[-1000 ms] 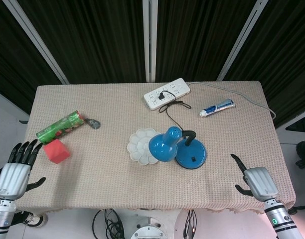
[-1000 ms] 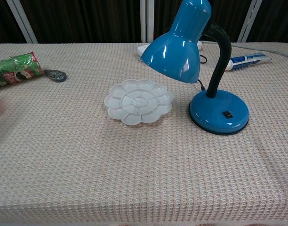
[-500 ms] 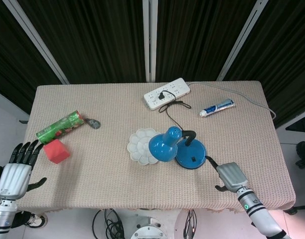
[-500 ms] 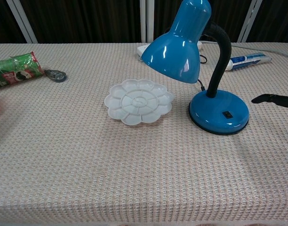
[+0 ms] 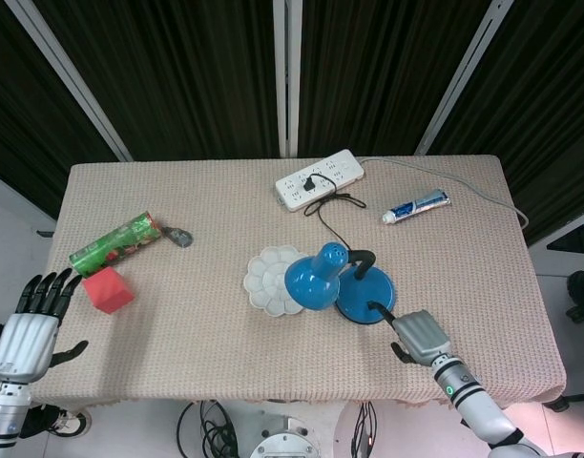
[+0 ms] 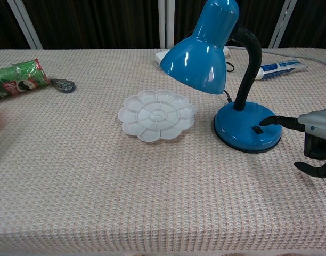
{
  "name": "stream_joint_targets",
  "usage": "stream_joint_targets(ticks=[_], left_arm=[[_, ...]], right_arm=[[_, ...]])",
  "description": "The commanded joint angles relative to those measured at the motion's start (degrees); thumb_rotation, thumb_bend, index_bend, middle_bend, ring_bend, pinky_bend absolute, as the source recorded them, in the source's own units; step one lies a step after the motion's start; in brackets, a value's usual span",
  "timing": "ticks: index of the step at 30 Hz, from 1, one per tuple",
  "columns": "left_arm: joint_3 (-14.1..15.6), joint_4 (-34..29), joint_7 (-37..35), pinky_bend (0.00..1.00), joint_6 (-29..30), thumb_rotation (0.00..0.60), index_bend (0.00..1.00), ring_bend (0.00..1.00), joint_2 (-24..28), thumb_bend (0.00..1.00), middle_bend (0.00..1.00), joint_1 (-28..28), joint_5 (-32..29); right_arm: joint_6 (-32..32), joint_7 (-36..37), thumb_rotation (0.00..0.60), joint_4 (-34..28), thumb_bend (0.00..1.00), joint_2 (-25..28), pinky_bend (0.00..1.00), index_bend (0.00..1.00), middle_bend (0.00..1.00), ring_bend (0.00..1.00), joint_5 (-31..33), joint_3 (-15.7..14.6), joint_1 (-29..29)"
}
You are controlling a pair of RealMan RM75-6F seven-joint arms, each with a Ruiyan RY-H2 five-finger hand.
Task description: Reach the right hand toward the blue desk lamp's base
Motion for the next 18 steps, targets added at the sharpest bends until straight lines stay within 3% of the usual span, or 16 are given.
stream_joint_targets(ticks=[1,18], left_arm=[[0.02,0.01,-0.08,0.00,0.00,0.600,0.00,0.00,0.06,0.03,0.00,0.02,-0.02],[0.05,0.55,-0.87,0.00,0.24,0.600,0.00,0.00,0.05,0.03,0.00,0.18,0.03]], right_arm=[[0.25,-0.34,0.600,0.16,0.48,-0.32,0.90,0.00,1.00,0.93,0.56,-0.42,0.38],[0.58,-1.75,0.600,-0.15,0.48,-0.70,0.90,0.00,1.00,0.93,4.08,-2.35,2.77]])
